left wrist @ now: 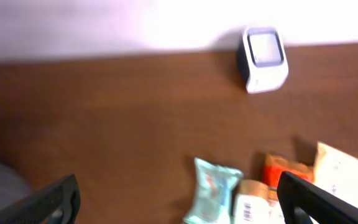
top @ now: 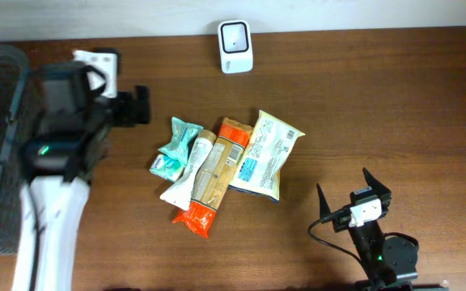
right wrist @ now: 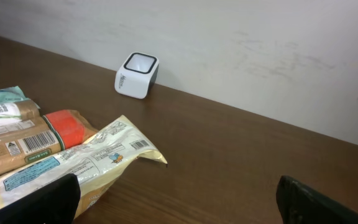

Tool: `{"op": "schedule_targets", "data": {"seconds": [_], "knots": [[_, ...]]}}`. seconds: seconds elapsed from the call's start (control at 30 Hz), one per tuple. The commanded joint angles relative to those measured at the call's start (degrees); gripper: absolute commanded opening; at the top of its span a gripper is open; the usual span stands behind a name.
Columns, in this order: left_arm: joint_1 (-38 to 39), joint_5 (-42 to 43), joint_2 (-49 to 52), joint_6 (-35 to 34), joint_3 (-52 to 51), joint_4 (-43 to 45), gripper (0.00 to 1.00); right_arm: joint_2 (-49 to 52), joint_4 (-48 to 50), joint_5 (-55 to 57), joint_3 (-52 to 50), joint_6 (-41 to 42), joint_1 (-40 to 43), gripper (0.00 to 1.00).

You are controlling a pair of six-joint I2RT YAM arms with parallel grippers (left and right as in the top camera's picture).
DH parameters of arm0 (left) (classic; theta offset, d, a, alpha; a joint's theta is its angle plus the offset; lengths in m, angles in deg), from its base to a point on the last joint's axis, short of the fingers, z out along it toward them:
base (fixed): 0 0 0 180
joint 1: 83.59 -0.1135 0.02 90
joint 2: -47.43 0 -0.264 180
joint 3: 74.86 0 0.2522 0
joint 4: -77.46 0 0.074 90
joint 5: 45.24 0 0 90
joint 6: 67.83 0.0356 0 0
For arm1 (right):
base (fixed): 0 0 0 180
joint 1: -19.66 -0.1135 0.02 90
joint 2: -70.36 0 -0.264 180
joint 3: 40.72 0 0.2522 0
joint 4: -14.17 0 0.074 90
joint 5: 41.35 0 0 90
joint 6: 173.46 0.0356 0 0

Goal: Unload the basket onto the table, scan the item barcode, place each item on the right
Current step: 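Place the green wipes pack onto the item pile and withdraw left gripper, then move the right gripper toward the item pile near the scanner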

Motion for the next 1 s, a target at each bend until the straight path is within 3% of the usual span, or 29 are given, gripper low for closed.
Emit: {"op": "schedule_targets", "data": {"seconds": [0.0, 0.07, 0.2, 0.47, 0.7, 0.97], "knots": [[-7.21, -0.44, -2.58, 14.25, 0.31, 0.74, 0.99, -0.44, -0.15, 0.28, -0.46, 0.26, 0.42, 0.99], [-11.19, -0.44, -2.32, 19.02, 0.31, 0.87, 0.99, -0.44, -0.15, 0.28, -0.46, 0.26, 0.42, 0.99], [-15.72, 0.2, -1.66, 18.6, 0.28, 0.22, 0.99, -0.44, 1.75, 1.09, -0.46, 0.26, 0.42, 0.99], [-15.87, -0.02, -1.62, 18.64, 0.28, 0.2, 0.99, -0.44, 2.14, -3.08, -0.46, 0.5, 0.37, 0.99], [-15.85, -0.02, -1.62, 18.64, 0.28, 0.2, 0.99, -0.42, 3.52, -6.27, 0.33, 9.55, 0.37, 0.99], [-15.85, -0.02, -1.62, 18.64, 0.28, 0.2, 0.99, 3.89, 1.27, -10.34, 9.75, 9.55, 0.37, 0.99]]}}
